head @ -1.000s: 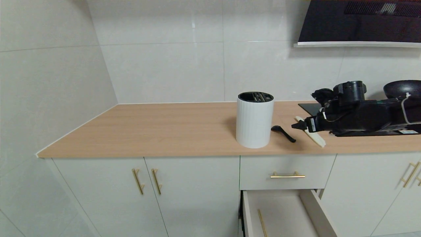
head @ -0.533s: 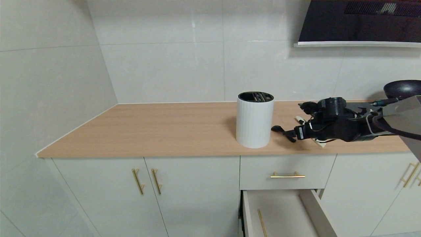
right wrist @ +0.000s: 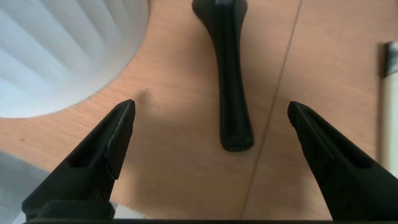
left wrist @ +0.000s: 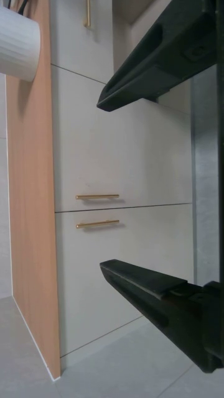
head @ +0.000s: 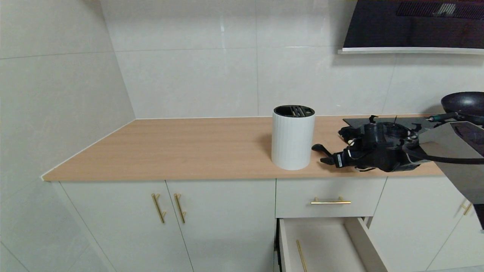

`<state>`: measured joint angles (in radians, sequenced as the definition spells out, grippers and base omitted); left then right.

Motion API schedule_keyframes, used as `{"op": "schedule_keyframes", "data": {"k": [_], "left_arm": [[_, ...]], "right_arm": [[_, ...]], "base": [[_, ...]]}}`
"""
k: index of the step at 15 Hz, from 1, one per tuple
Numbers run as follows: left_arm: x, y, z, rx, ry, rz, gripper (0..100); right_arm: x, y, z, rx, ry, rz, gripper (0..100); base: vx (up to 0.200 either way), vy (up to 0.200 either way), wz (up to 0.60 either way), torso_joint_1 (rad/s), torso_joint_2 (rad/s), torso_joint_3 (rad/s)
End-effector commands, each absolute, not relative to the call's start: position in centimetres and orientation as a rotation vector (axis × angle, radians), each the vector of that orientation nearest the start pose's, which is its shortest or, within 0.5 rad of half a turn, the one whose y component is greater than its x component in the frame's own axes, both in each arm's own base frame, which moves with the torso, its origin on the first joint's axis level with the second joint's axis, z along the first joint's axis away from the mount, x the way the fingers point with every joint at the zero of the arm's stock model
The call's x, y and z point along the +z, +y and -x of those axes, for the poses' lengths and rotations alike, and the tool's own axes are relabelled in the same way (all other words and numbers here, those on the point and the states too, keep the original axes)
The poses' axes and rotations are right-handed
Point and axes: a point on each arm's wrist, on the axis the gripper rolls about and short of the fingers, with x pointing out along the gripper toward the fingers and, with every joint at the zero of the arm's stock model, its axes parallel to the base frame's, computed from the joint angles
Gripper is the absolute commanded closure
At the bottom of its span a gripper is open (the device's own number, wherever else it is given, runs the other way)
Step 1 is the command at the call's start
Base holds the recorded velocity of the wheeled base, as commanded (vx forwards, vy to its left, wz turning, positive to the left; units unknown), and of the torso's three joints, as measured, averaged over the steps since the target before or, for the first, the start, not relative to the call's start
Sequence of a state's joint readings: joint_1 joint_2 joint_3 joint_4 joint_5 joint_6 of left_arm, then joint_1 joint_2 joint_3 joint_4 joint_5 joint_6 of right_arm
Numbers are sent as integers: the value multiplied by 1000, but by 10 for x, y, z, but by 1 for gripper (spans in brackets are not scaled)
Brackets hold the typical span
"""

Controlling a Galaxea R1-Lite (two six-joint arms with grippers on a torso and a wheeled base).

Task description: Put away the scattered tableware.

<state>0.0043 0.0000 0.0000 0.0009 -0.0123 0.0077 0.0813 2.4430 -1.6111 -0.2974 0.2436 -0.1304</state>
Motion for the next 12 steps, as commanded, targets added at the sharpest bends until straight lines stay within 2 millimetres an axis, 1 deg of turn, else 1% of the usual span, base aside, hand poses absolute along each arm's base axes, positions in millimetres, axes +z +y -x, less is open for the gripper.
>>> {"op": "schedule_keyframes", "data": {"k": [1, 4, 9, 10, 12], "left_arm": [[75, 0, 23, -8, 0, -8, 0], [75, 0, 23, -6, 2, -8, 0], [75, 0, 23, -6, 2, -8, 0], [75, 0, 23, -8, 0, -8, 0], [75, 0, 23, -8, 2, -8, 0]], "right_arm": [[53, 47, -492, 351, 525, 85, 0], [47, 47, -494, 333, 534, 90, 0], [50, 47, -497, 330, 518, 88, 0], [50, 47, -497, 330, 518, 88, 100], [45, 47, -497, 331, 527, 88, 100]], "base": [[0, 0, 0, 0, 0, 0], [0, 0, 0, 0, 0, 0], [0, 0, 0, 0, 0, 0], [0, 0, 0, 0, 0, 0], [0, 0, 0, 0, 0, 0]]}}
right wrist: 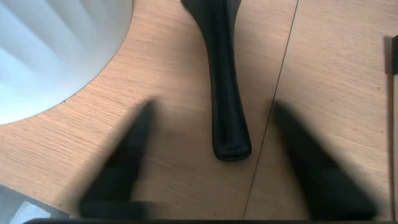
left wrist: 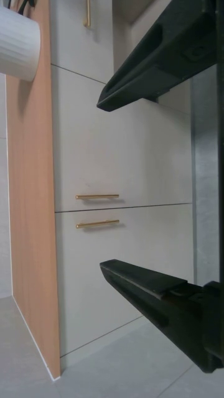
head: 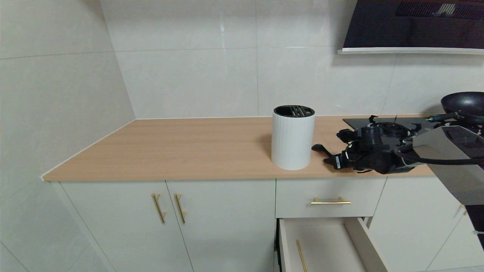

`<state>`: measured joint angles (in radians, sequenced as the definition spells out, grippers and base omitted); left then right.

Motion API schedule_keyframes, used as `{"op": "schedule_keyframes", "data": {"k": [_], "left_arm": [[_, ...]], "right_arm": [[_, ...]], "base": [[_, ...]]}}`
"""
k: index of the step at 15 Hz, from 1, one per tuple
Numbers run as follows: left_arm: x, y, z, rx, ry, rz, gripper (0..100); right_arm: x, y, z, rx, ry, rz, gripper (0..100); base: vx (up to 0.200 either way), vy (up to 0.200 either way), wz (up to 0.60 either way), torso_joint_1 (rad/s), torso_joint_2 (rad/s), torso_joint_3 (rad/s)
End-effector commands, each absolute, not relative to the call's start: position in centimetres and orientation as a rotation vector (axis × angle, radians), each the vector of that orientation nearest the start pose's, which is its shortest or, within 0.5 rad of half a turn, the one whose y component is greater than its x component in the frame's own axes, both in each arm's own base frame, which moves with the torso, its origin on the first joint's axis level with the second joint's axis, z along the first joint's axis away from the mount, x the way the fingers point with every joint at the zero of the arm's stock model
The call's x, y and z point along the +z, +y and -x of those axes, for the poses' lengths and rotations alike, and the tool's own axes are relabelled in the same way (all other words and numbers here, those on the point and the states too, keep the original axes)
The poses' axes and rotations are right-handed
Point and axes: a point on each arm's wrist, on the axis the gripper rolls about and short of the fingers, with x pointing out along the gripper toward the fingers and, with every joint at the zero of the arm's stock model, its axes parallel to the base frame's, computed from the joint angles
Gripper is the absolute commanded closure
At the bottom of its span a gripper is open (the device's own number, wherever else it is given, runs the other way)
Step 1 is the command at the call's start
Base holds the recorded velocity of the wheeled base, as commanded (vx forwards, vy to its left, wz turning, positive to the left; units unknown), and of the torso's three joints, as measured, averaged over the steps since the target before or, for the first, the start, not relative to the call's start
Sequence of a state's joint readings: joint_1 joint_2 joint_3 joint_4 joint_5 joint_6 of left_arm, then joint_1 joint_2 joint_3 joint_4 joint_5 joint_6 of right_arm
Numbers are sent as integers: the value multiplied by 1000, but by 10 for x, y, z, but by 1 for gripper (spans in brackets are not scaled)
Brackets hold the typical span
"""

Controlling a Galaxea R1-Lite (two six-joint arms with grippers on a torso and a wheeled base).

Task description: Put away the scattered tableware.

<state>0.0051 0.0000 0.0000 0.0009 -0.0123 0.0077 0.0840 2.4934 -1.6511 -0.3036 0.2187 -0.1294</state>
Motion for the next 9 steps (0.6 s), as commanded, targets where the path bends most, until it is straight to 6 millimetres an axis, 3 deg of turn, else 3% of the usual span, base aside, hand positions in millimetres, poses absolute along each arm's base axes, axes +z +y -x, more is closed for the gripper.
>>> {"op": "schedule_keyframes", "data": {"k": [1, 8, 9], "left_arm": [[75, 0, 23, -8, 0, -8, 0], [75, 0, 23, -8, 0, -8, 0], [75, 0, 23, -8, 2, -8, 0]], "right_arm": [[45, 47, -497, 331, 527, 89, 100], [52, 47, -497, 313, 517, 94, 100], [71, 46, -493, 303, 492, 71, 100]], "base": [[0, 0, 0, 0, 0, 0], [0, 0, 0, 0, 0, 0], [0, 0, 0, 0, 0, 0]]}}
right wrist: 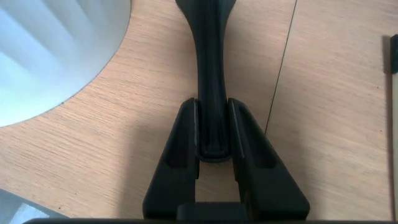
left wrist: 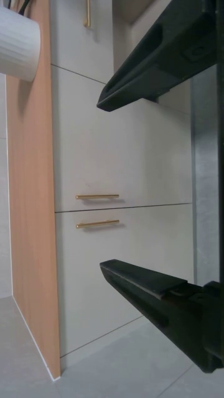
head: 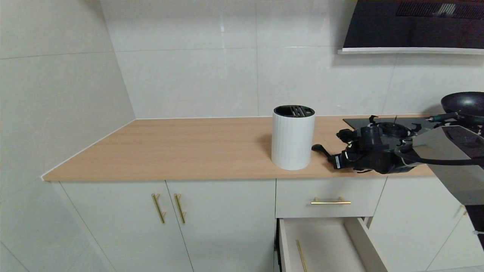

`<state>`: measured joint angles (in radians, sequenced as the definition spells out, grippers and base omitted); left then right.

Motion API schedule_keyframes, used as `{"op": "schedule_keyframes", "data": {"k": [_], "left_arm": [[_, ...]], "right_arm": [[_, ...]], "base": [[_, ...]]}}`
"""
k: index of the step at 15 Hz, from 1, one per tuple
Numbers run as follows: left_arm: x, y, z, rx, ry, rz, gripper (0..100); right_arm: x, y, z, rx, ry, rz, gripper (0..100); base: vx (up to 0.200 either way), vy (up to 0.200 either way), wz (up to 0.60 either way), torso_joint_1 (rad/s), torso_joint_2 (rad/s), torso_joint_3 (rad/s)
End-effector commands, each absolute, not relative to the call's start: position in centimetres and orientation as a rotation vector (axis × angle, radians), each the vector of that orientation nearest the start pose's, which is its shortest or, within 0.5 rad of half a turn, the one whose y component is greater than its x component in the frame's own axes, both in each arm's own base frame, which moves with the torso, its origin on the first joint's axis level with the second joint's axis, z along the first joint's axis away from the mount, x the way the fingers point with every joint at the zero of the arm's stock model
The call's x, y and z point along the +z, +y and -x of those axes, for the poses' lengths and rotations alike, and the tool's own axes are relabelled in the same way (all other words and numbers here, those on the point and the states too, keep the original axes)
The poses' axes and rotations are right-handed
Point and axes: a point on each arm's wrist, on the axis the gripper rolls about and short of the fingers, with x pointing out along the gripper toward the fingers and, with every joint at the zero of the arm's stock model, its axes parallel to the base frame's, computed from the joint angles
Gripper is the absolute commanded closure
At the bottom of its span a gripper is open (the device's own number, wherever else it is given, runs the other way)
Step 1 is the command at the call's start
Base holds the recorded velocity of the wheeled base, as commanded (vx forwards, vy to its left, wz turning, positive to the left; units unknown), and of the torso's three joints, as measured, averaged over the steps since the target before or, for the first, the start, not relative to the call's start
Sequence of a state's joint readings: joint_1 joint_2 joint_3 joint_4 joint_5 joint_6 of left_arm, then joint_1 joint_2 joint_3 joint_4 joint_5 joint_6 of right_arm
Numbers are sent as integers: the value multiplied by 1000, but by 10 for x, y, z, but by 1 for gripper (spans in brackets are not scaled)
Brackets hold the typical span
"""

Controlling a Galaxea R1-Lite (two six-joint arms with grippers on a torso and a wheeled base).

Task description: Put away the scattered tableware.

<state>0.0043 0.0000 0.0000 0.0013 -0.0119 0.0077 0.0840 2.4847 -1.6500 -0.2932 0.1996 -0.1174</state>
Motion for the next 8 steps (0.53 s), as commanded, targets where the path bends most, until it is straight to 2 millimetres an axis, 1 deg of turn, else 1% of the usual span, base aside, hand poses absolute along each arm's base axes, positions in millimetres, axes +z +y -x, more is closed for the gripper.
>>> {"op": "schedule_keyframes", "data": {"k": [1, 4, 5, 6, 7, 8], "left_arm": [[75, 0, 23, -8, 2, -8, 0], [75, 0, 23, -8, 2, -8, 0], [75, 0, 23, -8, 2, -8, 0], [75, 0, 23, -8, 0, -8, 0], [75, 0, 23, -6, 0, -8, 0], [75, 0, 23, -8, 2, -8, 0]], "right_arm": [[84, 46, -489, 294, 479, 38, 100], [125, 43, -466, 271, 454, 2, 100], [137, 43, -457, 268, 455, -11, 100], [144, 42, -450, 266, 459, -19, 100], [156, 42, -436, 265, 473, -29, 100], [166, 49, -420, 277, 487, -55, 100]], "base": [[0, 0, 0, 0, 0, 0], [0, 0, 0, 0, 0, 0], [0, 0, 0, 0, 0, 0], [0, 0, 0, 0, 0, 0], [0, 0, 0, 0, 0, 0], [0, 0, 0, 0, 0, 0]]}}
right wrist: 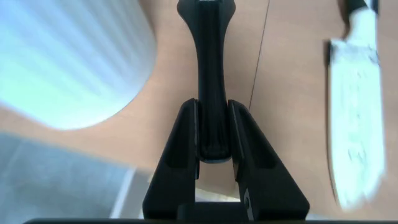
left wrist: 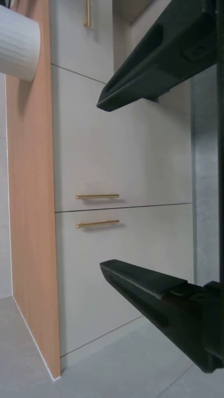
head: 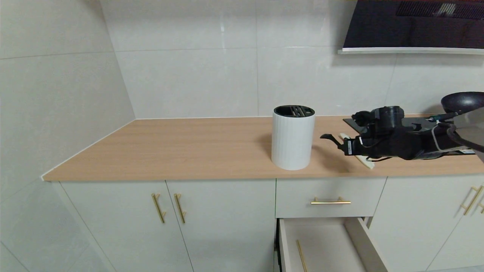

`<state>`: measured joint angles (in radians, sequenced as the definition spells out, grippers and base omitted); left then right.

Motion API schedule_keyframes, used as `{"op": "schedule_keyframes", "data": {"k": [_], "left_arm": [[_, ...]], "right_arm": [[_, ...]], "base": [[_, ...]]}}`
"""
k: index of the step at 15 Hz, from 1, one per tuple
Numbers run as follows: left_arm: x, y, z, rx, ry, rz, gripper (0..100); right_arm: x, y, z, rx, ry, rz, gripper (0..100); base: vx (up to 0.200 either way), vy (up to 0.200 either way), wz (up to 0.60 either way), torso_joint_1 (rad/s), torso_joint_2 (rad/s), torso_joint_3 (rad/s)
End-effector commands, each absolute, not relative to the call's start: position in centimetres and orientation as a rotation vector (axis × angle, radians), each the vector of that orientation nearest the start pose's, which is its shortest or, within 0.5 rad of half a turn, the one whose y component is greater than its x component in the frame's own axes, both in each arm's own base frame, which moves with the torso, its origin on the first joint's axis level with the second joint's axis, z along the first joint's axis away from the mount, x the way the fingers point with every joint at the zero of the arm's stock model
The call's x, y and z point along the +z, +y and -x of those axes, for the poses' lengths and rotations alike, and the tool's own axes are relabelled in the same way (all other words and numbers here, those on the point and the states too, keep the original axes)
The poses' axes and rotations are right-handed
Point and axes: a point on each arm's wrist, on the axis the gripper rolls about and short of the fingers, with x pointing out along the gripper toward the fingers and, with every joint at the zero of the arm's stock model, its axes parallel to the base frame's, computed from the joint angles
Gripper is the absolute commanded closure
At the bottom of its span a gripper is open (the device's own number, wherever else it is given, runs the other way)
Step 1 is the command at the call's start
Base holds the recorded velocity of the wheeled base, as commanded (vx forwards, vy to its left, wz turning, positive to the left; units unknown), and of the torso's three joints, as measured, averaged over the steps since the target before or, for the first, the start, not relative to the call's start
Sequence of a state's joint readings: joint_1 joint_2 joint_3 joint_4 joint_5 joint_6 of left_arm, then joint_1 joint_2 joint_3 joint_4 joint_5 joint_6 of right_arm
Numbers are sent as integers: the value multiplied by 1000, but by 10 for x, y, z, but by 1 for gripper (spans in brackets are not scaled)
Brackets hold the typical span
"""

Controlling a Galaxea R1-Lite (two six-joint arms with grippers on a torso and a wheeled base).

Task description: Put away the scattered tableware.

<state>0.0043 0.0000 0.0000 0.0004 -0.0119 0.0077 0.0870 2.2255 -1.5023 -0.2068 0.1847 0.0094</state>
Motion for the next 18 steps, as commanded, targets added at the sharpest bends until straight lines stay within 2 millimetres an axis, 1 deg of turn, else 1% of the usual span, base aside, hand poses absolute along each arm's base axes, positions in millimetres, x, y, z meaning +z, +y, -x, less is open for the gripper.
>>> {"op": "schedule_keyframes", "data": {"k": [1, 3, 4, 5, 6, 8, 10, 11, 12, 13, 15, 18], "left_arm": [[75, 0, 23, -8, 2, -8, 0], [75, 0, 23, -8, 0, -8, 0], [75, 0, 23, -8, 0, -8, 0], [75, 0, 23, -8, 2, -8, 0], [75, 0, 23, -8, 0, -9, 0], [75, 0, 23, -8, 2, -8, 0], [75, 0, 23, -8, 0, -8, 0], [75, 0, 23, -6, 0, -8, 0], [75, 0, 23, -8, 0, -8, 0], [75, 0, 23, -8, 2, -8, 0], [75, 0, 23, -8, 2, -8, 0], [75, 0, 23, -8, 0, -8, 0]], "right_arm": [[171, 51, -406, 284, 496, -64, 100], [180, 50, -383, 293, 501, -64, 100], [187, 48, -362, 295, 503, -63, 100], [189, 46, -346, 296, 510, -64, 100], [186, 46, -330, 301, 530, -59, 100], [180, 51, -300, 331, 566, -23, 100], [176, 55, -285, 352, 583, -4, 100], [169, 61, -276, 376, 610, 4, 100], [165, 66, -273, 392, 625, 12, 100], [159, 67, -270, 400, 647, 20, 100], [156, 67, -270, 397, 656, 47, 100], [151, 66, -266, 390, 676, 52, 100]], "base": [[0, 0, 0, 0, 0, 0], [0, 0, 0, 0, 0, 0], [0, 0, 0, 0, 0, 0], [0, 0, 0, 0, 0, 0], [0, 0, 0, 0, 0, 0], [0, 0, 0, 0, 0, 0], [0, 0, 0, 0, 0, 0], [0, 0, 0, 0, 0, 0], [0, 0, 0, 0, 0, 0], [0, 0, 0, 0, 0, 0], [0, 0, 0, -40, 96, 55], [0, 0, 0, -172, 398, 225]]}}
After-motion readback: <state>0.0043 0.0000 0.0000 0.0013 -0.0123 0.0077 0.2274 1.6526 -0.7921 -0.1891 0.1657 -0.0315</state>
